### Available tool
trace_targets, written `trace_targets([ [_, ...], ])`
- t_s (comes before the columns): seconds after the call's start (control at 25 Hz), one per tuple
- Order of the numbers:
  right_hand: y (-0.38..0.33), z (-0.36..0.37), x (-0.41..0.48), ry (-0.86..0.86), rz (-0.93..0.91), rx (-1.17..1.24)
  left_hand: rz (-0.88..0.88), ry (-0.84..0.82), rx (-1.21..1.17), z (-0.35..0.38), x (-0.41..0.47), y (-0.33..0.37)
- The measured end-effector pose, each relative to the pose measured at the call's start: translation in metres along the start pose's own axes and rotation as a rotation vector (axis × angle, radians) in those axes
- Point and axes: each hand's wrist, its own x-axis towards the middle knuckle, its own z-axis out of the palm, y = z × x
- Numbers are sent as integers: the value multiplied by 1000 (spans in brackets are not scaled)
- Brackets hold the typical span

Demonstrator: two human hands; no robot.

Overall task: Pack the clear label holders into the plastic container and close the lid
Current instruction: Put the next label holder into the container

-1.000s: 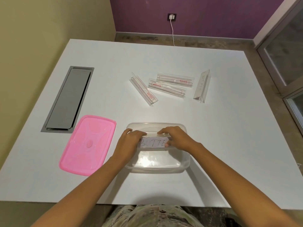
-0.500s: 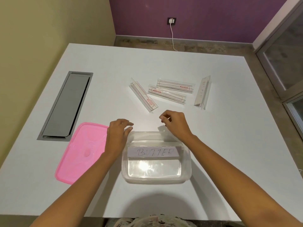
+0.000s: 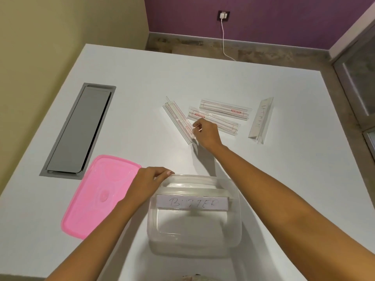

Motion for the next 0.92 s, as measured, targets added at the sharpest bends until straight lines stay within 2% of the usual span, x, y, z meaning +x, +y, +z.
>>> trace_targets([
  [0.16,1,14,17,-121,22,40,-12,-14,-30,-2,1,-1],
  [0.4,13,21,17,-127,101,126,-52,29,-88,7,-4,-3],
  [0.68,6,-3,-12,-134,351,725,44,54,62,9,-3,12],
  [0.76,2,-7,-27,-137,355,867,68,110,41,5,1,24],
  [0.92,-8,-15,-62,-149,259,1002,49,222,-115,-4,14,52],
])
